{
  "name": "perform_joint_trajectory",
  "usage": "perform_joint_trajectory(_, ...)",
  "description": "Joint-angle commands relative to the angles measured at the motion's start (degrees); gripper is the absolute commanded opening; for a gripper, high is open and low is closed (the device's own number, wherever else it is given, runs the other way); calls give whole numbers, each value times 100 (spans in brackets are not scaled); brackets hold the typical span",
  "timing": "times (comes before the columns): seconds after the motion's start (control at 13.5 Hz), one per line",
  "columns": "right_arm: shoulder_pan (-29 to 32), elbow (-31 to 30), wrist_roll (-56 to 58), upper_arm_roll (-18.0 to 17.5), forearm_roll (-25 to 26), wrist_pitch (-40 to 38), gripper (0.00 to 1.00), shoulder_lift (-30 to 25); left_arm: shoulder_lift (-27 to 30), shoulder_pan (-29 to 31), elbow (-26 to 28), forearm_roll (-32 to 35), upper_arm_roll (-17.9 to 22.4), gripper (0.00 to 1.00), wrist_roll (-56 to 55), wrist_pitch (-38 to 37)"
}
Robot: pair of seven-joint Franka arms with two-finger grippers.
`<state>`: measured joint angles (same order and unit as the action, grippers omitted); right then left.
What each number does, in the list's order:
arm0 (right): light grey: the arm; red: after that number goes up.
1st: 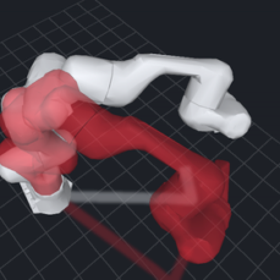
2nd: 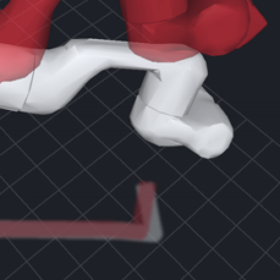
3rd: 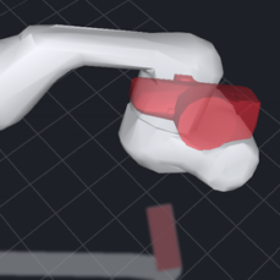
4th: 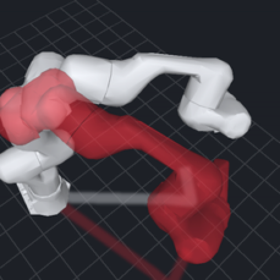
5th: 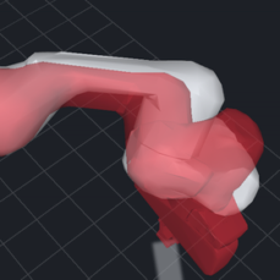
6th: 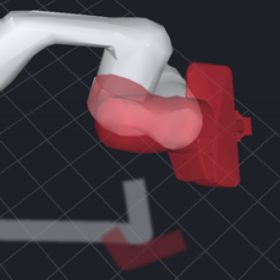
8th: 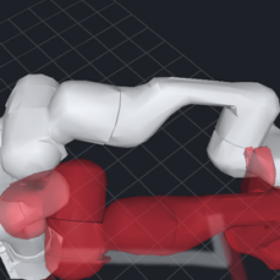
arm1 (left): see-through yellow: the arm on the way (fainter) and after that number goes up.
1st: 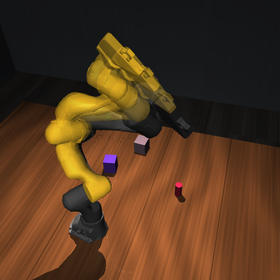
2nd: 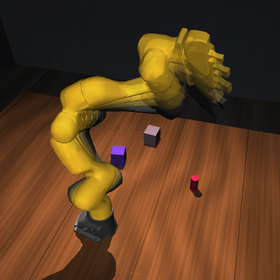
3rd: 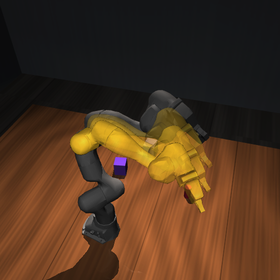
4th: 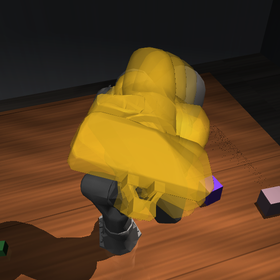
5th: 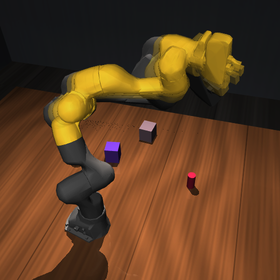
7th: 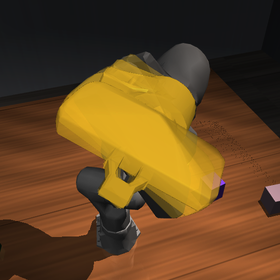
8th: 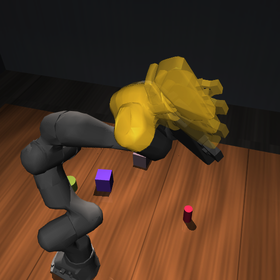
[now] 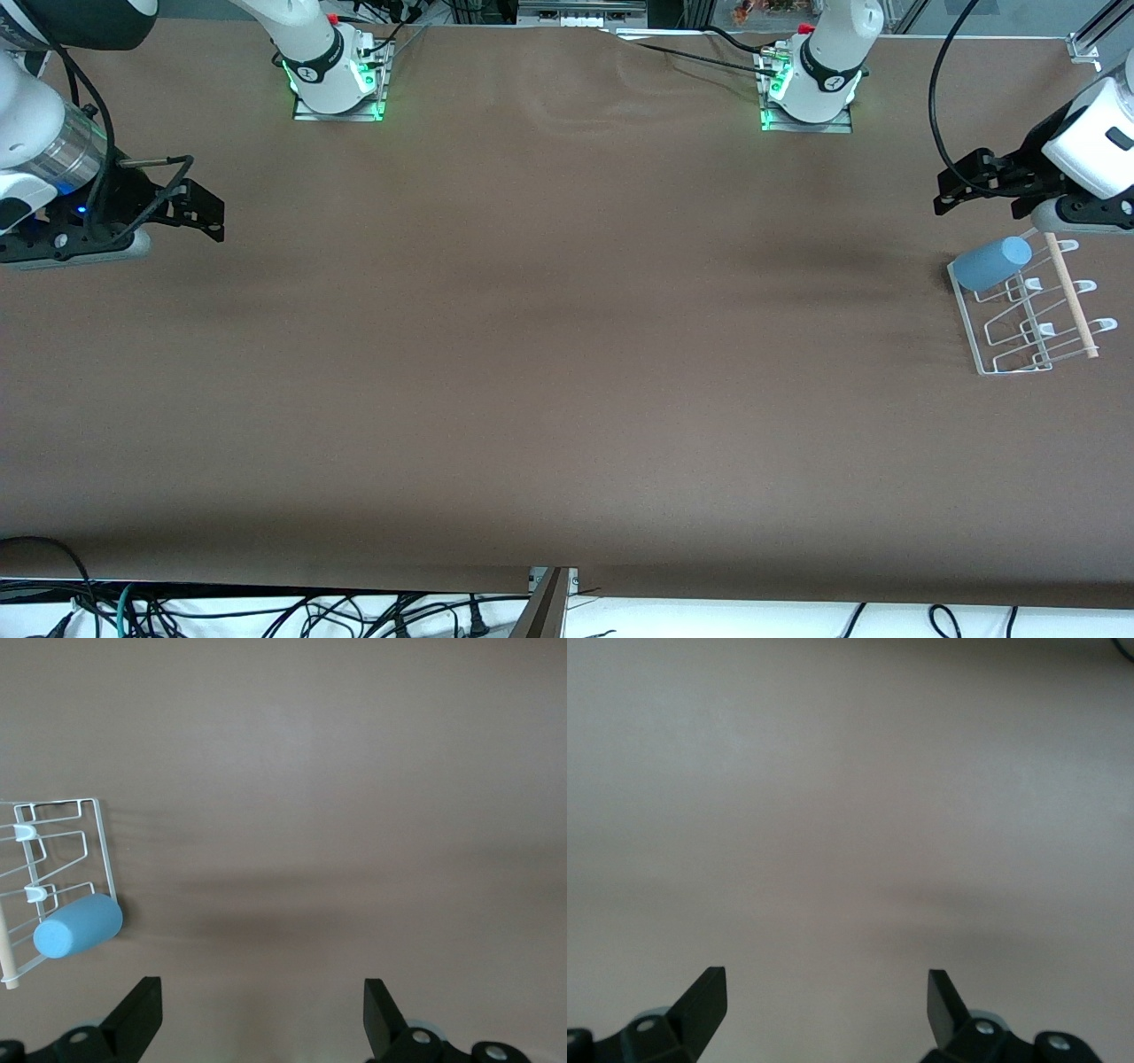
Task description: Transfer cup to left arm and place on rack
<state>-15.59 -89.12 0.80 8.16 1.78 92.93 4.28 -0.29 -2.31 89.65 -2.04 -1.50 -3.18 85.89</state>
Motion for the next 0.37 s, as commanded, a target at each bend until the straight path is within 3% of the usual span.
perform_joint_trajectory(0.0,109,141,44,-104,68,6,100,73,-129,-68,-194,125,18,100,-51,-125)
perform_joint_trajectory(0.3,135,150,8,-96,33,33,100,108,-322,-59,-536,125,10,100,-42,-152)
